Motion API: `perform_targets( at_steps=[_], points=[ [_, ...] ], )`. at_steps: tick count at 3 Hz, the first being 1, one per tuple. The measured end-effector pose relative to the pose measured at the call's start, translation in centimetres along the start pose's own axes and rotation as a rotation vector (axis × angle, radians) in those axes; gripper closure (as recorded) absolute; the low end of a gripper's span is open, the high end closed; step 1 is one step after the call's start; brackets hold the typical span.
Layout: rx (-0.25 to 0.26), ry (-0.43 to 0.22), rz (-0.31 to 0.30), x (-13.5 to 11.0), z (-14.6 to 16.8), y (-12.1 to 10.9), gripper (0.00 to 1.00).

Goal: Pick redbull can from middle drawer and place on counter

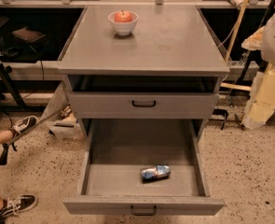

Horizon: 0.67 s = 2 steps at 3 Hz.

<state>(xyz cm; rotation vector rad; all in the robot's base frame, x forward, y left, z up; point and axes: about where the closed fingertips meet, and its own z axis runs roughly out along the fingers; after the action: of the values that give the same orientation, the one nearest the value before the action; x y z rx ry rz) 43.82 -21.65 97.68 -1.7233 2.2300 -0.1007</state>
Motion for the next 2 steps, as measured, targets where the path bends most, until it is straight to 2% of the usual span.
perform_targets(
  at_steps=[1,2],
  points=[
    [0.000,0.000,0.000,0.0,0.0,0.0,0.00],
    [-0.015,-0.029,-0.017,-0.7,3.0,-0.2,0.00]
  ],
)
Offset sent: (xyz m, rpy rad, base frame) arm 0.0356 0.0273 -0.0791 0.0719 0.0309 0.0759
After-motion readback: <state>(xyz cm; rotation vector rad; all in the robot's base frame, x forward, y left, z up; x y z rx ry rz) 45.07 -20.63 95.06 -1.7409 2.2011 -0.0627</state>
